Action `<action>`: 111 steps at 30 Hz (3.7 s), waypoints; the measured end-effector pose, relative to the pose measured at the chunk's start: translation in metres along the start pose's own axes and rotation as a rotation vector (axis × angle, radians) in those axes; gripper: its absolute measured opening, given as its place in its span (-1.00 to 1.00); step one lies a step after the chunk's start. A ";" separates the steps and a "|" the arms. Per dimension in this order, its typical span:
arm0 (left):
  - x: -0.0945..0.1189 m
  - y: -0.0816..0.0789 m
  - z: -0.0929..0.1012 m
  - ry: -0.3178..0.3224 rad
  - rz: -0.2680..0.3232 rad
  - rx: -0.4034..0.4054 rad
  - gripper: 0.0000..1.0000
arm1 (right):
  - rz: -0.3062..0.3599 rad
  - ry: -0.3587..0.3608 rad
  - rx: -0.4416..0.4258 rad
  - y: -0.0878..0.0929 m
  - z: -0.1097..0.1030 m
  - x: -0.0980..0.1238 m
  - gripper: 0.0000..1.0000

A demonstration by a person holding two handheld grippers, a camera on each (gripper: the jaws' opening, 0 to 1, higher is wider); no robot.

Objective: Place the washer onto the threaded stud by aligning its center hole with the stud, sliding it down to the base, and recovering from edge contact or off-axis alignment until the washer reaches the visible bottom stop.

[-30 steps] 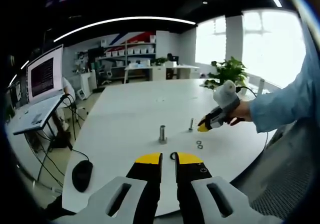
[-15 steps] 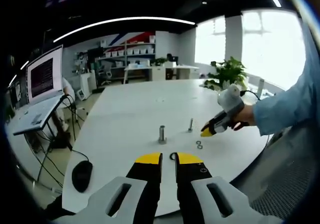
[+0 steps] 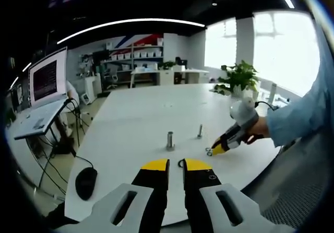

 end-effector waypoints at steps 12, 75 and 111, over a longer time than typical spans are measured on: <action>0.000 0.000 0.000 0.001 -0.002 0.000 -0.84 | 0.008 -0.033 0.047 0.001 -0.010 -0.008 -0.64; 0.000 0.000 0.000 0.005 -0.004 0.002 -0.84 | -0.201 0.011 0.078 0.028 0.014 0.053 -0.55; -0.001 0.000 0.000 0.005 0.000 0.003 -0.84 | -0.255 0.021 0.182 0.029 0.018 0.054 -0.72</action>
Point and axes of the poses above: the point that each gripper's makers call its tool centre point, and the gripper's own axes: x roughly backward along the fingers, z roughly to its right, y roughly out of its underside, the point moved 6 cm from there along x, roughly backward along the fingers, and after that the axes turned 14 degrees about z, right-handed, at the moved point
